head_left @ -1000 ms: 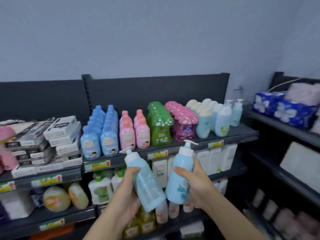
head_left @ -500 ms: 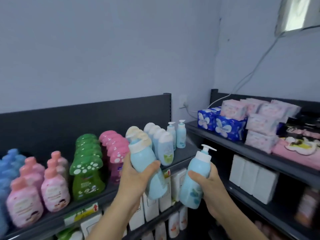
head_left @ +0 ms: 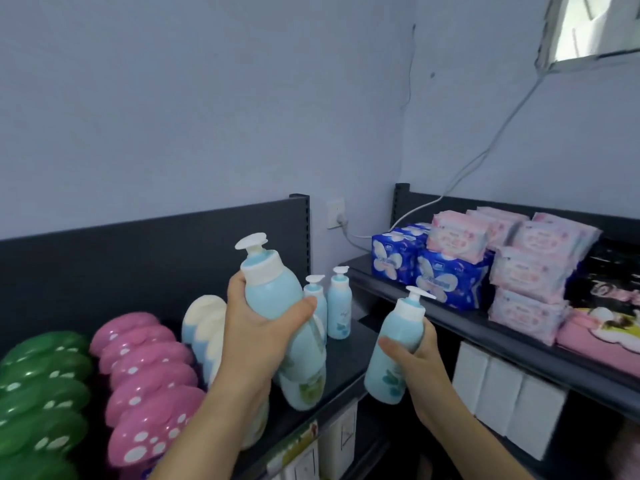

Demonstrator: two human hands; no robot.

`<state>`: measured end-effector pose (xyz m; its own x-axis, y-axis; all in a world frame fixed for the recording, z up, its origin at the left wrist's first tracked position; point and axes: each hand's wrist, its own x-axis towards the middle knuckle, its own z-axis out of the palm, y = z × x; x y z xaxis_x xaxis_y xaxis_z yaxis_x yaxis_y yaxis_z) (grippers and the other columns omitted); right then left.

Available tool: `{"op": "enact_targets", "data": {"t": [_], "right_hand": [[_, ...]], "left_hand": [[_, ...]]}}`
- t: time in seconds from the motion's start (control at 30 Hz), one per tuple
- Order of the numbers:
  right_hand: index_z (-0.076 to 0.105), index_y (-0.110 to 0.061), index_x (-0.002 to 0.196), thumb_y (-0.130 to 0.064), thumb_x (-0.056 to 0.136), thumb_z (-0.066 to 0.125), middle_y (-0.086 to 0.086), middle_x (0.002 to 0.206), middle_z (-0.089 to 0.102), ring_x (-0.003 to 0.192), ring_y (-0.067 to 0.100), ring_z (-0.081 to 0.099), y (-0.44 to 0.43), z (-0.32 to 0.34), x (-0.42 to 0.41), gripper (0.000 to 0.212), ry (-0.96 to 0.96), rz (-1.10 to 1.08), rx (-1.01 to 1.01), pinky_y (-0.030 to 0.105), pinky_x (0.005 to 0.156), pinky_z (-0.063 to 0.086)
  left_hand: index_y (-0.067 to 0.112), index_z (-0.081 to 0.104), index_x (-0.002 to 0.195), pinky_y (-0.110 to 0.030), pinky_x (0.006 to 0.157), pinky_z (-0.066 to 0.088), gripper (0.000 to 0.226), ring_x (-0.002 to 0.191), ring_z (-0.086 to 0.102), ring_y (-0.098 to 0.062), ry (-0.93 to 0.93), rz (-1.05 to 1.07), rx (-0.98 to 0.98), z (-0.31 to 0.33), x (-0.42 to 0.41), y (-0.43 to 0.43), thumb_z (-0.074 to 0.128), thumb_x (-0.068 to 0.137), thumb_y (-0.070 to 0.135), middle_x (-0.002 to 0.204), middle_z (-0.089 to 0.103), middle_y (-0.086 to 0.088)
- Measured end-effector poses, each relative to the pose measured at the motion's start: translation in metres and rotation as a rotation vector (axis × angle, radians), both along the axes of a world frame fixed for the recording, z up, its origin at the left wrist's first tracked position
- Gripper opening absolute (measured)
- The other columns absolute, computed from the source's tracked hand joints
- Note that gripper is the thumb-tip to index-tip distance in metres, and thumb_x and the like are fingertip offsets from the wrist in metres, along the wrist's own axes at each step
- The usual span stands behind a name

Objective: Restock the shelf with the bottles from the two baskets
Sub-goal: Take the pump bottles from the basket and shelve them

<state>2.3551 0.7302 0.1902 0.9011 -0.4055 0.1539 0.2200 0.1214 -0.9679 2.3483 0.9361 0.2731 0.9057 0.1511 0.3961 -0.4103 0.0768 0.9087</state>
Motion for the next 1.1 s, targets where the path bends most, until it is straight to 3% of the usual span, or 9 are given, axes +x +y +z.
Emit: {"op": "enact_targets", "data": {"t": [0.13, 0.37, 0.53, 0.6, 0.7, 0.8, 0.87, 0.97, 1.1], "right_hand": [[0.033, -0.029, 0.134, -0.006, 0.083, 0.068, 0.004, 0.111, 0.059, 0.100, 0.023, 0.060, -0.006, -0.006, 0.036, 0.066, 0.017, 0.006, -0.049, 0.036, 0.079, 0.051], [0.035, -0.028, 0.129, -0.001, 0.078, 0.071, 0.002, 0.110, 0.057, 0.095, 0.016, 0.058, -0.027, -0.016, 0.092, 0.068, -0.038, 0.073, -0.200, 0.029, 0.079, 0.050], [0.039, -0.029, 0.116, 0.004, 0.074, 0.074, 0.000, 0.106, 0.056, 0.089, 0.009, 0.057, -0.043, -0.033, 0.130, 0.064, -0.082, 0.224, -0.274, 0.012, 0.070, 0.050], [0.040, -0.032, 0.113, 0.001, 0.070, 0.076, -0.001, 0.107, 0.055, 0.092, 0.011, 0.057, -0.046, -0.042, 0.143, 0.065, -0.086, 0.265, -0.297, 0.014, 0.073, 0.047], [0.042, -0.040, 0.108, 0.006, 0.071, 0.074, -0.002, 0.112, 0.056, 0.100, 0.012, 0.058, -0.052, -0.053, 0.159, 0.067, -0.090, 0.340, -0.315, 0.024, 0.085, 0.048], [0.042, -0.043, 0.119, -0.004, 0.067, 0.079, -0.004, 0.121, 0.057, 0.111, 0.014, 0.056, -0.058, -0.062, 0.168, 0.074, -0.079, 0.402, -0.350, 0.038, 0.097, 0.047], [0.043, -0.037, 0.127, -0.016, 0.063, 0.081, -0.006, 0.123, 0.057, 0.114, 0.015, 0.056, -0.065, -0.066, 0.172, 0.077, -0.079, 0.450, -0.368, 0.045, 0.098, 0.047], [0.040, -0.035, 0.130, -0.020, 0.064, 0.080, -0.009, 0.125, 0.055, 0.116, 0.011, 0.054, -0.072, -0.067, 0.176, 0.079, -0.102, 0.516, -0.415, 0.044, 0.098, 0.047], [0.035, -0.041, 0.134, -0.019, 0.064, 0.076, -0.010, 0.130, 0.051, 0.120, 0.008, 0.050, -0.080, -0.066, 0.178, 0.084, -0.110, 0.582, -0.476, 0.041, 0.101, 0.045]], "left_hand": [[0.031, 0.049, 0.109, -0.031, 0.072, 0.053, 0.056, 0.086, 0.064, -0.011, 0.004, -0.038, -0.036, 0.003, 0.022, -0.011, 0.084, 0.066, 0.019, 0.098, 0.063, 0.002], [0.033, 0.047, 0.105, -0.026, 0.068, 0.050, 0.040, 0.078, 0.063, -0.001, 0.009, -0.010, -0.013, 0.004, 0.046, -0.041, 0.073, 0.076, 0.025, 0.100, 0.061, 0.004], [0.035, 0.046, 0.110, -0.027, 0.070, 0.051, 0.059, 0.080, 0.064, 0.000, 0.047, 0.036, 0.019, -0.001, 0.055, -0.075, 0.070, 0.057, 0.046, 0.100, 0.061, 0.006], [0.036, 0.045, 0.111, -0.028, 0.074, 0.052, 0.062, 0.086, 0.065, -0.003, 0.062, 0.086, 0.034, -0.007, 0.060, -0.090, 0.070, 0.055, 0.048, 0.101, 0.062, 0.007], [0.035, 0.044, 0.115, -0.025, 0.074, 0.052, 0.052, 0.088, 0.065, -0.003, 0.078, 0.175, 0.052, -0.024, 0.070, -0.116, 0.072, 0.071, 0.036, 0.101, 0.064, 0.010], [0.032, 0.043, 0.119, -0.018, 0.068, 0.052, 0.045, 0.089, 0.066, -0.002, 0.116, 0.214, 0.051, -0.045, 0.081, -0.137, 0.067, 0.082, 0.029, 0.104, 0.066, 0.010], [0.031, 0.041, 0.123, -0.022, 0.074, 0.053, 0.046, 0.093, 0.064, -0.003, 0.143, 0.250, 0.063, -0.059, 0.086, -0.146, 0.064, 0.083, 0.033, 0.110, 0.064, 0.008], [0.031, 0.038, 0.126, -0.027, 0.085, 0.053, 0.046, 0.097, 0.062, 0.000, 0.173, 0.319, 0.113, -0.076, 0.092, -0.158, 0.061, 0.086, 0.033, 0.114, 0.061, 0.009], [0.030, 0.034, 0.124, -0.009, 0.076, 0.047, 0.044, 0.095, 0.057, 0.009, 0.178, 0.382, 0.174, -0.097, 0.103, -0.167, 0.060, 0.089, 0.023, 0.114, 0.055, 0.012]]}}
